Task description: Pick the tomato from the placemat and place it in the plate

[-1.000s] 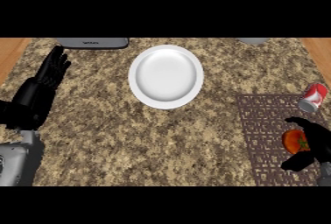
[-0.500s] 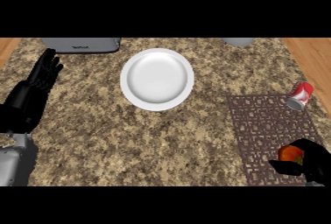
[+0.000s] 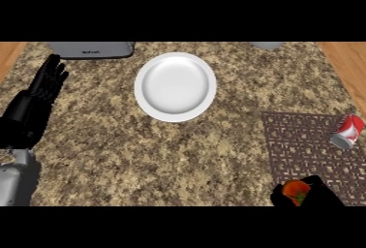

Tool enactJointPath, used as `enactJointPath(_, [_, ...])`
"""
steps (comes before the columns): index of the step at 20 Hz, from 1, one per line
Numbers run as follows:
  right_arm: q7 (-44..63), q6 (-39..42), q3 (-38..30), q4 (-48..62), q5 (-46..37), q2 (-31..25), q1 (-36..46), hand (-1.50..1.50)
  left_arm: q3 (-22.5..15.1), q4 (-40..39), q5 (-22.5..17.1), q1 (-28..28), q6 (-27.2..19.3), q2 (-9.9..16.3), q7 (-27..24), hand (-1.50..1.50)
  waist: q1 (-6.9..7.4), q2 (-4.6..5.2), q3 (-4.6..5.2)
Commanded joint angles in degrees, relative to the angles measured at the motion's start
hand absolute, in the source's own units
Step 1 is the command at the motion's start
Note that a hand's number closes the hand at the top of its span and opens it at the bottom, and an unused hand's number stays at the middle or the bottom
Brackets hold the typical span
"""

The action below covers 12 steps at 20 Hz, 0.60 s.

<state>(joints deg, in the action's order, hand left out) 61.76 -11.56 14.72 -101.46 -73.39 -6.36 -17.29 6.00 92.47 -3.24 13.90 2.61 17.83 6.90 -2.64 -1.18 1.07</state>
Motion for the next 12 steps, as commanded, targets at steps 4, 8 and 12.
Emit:
enactJointPath(4, [15.88, 2.62, 17.62, -13.11, -20.48, 6.20, 3.43, 1.50, -1.35, 1.42, 0.13, 1.38, 0.10, -0.62, 1.74, 0.00, 2.03, 0.38, -0.74])
enactJointPath(8, [19.90, 4.68, 26.68, -16.67, -25.60, 6.29, 12.00, 1.50, -0.89, -0.36, -0.35, 2.08, 0.67, -0.70, 0.53, 0.00, 2.75, 0.80, -0.82])
enactJointPath(12, [23.35, 6.94, 27.82, -13.04, -24.69, 6.31, 22.47, 1.50, -1.77, -0.82, 0.01, 3.04, 0.73, -1.45, 0.12, 0.00, 3.87, 1.35, -0.90])
